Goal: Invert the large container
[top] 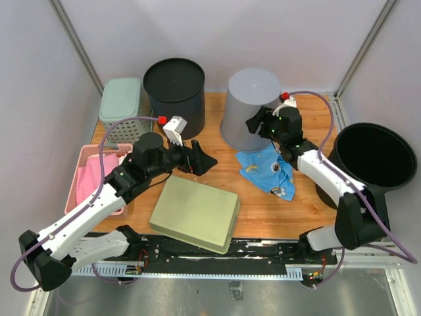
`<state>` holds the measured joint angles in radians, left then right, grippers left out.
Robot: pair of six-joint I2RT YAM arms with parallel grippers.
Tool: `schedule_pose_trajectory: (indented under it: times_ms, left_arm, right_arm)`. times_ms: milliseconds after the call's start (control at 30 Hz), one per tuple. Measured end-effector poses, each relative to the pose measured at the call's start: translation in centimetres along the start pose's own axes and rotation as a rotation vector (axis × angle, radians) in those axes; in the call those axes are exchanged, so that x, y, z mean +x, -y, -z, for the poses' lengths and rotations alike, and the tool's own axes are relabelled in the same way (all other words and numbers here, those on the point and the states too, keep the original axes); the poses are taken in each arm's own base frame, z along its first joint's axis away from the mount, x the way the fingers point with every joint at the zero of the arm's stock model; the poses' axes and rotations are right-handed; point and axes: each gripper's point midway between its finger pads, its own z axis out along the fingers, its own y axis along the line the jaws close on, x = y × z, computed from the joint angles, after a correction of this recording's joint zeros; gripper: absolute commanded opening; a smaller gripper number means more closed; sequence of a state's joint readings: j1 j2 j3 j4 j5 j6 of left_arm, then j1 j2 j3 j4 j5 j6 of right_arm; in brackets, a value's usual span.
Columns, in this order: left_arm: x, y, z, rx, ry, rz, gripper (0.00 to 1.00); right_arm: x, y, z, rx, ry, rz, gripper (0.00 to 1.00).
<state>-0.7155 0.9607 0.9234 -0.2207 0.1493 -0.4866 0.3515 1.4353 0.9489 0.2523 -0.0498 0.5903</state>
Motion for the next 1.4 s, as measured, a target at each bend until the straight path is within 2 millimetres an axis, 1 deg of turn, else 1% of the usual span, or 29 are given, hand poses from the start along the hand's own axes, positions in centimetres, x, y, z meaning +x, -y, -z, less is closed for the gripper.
schedule_pose_trajectory:
  times_ms: [67,133,167,233,300,333,367,400,467,500,533,567,633,700,733,767,833,867,900,933,967,1000,1067,1100,1133,1167,1200,1333,1400]
  left_arm:
    - [0.2,-0.1,-0.2,-0.003,-0.008,-0.004,0.99]
    - [0.4,-0.3,-0.5,-0.008,-0.018,-0.010,0.99]
    - [0.6,-0.5,-0.7,-0.011,-0.025,-0.014,0.99]
    - [0.9,-0.5,-1.2,-0.019,-0.041,-0.033,0.99]
    - [1.2,-0.1,-1.9,-0.024,-0.057,-0.065,0.99]
    - [1.4,0.7,-2.3,-0.016,-0.067,-0.089,0.99]
    - [1.7,1.7,-2.8,-0.002,-0.079,-0.117,0.99]
    - [2.1,2.9,-3.3,0.019,-0.094,-0.145,0.99]
    - [3.1,4.6,-4.3,0.055,-0.125,-0.188,0.99]
    - [3.8,5.3,-4.8,0.072,-0.142,-0.211,0.99]
    - [4.6,5.8,-5.3,0.083,-0.163,-0.230,0.99]
    - [5.3,6.0,-5.7,0.087,-0.180,-0.245,0.99]
    - [7.2,6.1,-6.8,0.082,-0.227,-0.281,0.99]
    - [9.1,6.0,-7.8,0.070,-0.278,-0.310,0.99]
    - [10.2,5.9,-8.2,0.065,-0.305,-0.324,0.99]
    - [11.2,5.6,-8.5,0.057,-0.332,-0.336,0.99]
    - [12.3,5.3,-8.8,0.051,-0.364,-0.345,0.99]
    - [12.6,5.2,-8.9,0.047,-0.371,-0.347,0.99]
    - [12.7,5.1,-9.0,0.047,-0.373,-0.347,0.99]
    - [12.6,5.1,-9.0,0.048,-0.372,-0.347,0.99]
    - [12.6,5.2,-9.0,0.049,-0.370,-0.347,0.99]
    - [12.6,5.2,-9.1,0.050,-0.367,-0.347,0.99]
    - [12.5,5.2,-9.1,0.051,-0.366,-0.352,0.99]
    - [12.5,5.2,-9.1,0.051,-0.365,-0.355,0.99]
    - [12.5,5.2,-9.1,0.050,-0.364,-0.358,0.99]
    - [12.5,5.2,-9.1,0.050,-0.364,-0.360,0.99]
    - [12.5,5.1,-9.1,0.050,-0.363,-0.362,0.99]
    - [12.4,5.1,-9.1,0.048,-0.360,-0.366,0.99]
    - [12.4,5.1,-9.1,0.047,-0.359,-0.366,0.99]
  right_arm:
    - [-1.2,-0.5,1.3,-0.003,0.005,0.034,0.71]
    - [-2.5,-0.8,3.6,0.008,0.017,0.079,0.72]
    - [-3.5,-0.9,5.2,0.020,0.035,0.108,0.72]
    - [-6.4,-1.2,8.7,0.054,0.099,0.172,0.71]
    - [-9.3,-1.0,12.4,0.110,0.176,0.239,0.71]
    - [-11.0,-0.8,14.5,0.145,0.220,0.271,0.71]
    - [-12.5,-0.4,16.6,0.191,0.259,0.305,0.71]
    - [-13.7,0.0,18.1,0.234,0.286,0.328,0.71]
    - [-16.0,1.7,21.5,0.360,0.325,0.375,0.64]
    - [-16.9,2.5,23.0,0.417,0.336,0.394,0.60]
    - [-17.6,3.6,24.2,0.484,0.337,0.409,0.58]
    - [-17.9,4.5,24.8,0.528,0.326,0.422,0.59]
    - [-17.5,7.1,25.4,0.627,0.262,0.435,0.62]
    - [-16.4,9.7,25.2,0.694,0.168,0.432,0.67]
    - [-15.5,11.3,24.8,0.726,0.101,0.420,0.68]
    - [-14.8,12.1,24.5,0.737,0.058,0.410,0.69]
    - [-13.1,14.0,23.3,0.754,-0.052,0.385,0.69]
    - [-12.1,14.7,22.7,0.754,-0.103,0.373,0.67]
    - [-11.2,15.3,22.3,0.754,-0.147,0.360,0.61]
    - [-10.5,15.7,22.0,0.755,-0.182,0.348,0.53]
    - [-10.0,15.9,21.9,0.754,-0.202,0.338,0.43]
    - [-9.6,16.0,21.7,0.745,-0.213,0.325,0.26]
    - [-9.2,15.5,21.6,0.717,-0.213,0.306,0.08]
    - [-9.2,15.3,21.6,0.704,-0.208,0.303,0.03]
    - [-9.3,15.0,21.6,0.695,-0.198,0.289,0.01]
    - [-9.2,14.8,21.7,0.689,-0.197,0.285,0.02]
    - [-9.3,14.7,21.8,0.685,-0.197,0.284,0.06]
    - [-9.8,14.2,21.6,0.667,-0.193,0.272,0.38]
    - [-9.9,14.1,21.4,0.656,-0.185,0.265,0.47]
